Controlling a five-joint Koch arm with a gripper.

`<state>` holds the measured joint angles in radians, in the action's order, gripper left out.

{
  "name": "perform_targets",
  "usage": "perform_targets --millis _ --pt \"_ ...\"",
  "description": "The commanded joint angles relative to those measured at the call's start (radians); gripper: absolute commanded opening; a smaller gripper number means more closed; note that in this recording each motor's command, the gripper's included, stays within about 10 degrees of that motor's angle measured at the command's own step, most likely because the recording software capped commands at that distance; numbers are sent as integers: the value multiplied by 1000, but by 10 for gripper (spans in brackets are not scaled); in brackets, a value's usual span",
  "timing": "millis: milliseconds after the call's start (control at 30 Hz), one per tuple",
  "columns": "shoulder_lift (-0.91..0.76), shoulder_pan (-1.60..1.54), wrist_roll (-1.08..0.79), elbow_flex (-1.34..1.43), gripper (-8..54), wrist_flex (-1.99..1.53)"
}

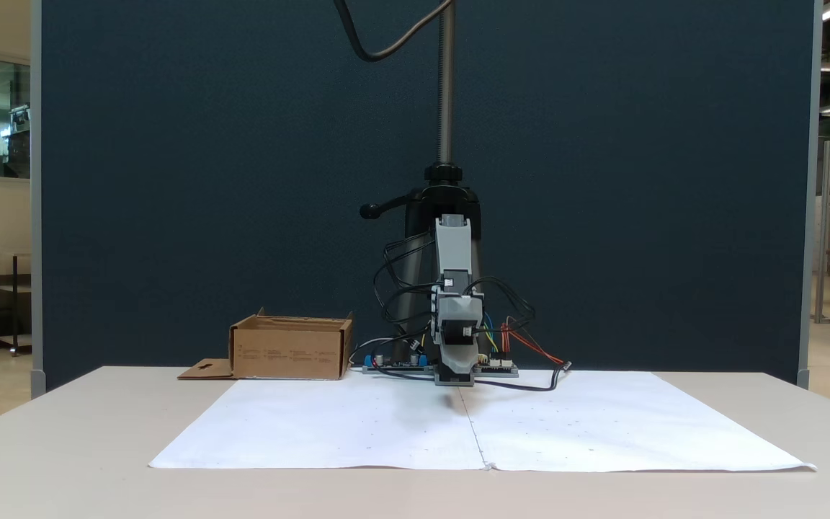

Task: Grasp a green dice and put it in the bin.

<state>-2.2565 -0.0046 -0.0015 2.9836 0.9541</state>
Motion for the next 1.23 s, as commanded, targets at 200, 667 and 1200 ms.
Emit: perform_targets --millis 200,667,1200 --pt "-114 12 -31 64 436 352" --pt "-114 17 -64 144 448 736" --pt "-114 14 -60 144 448 739"
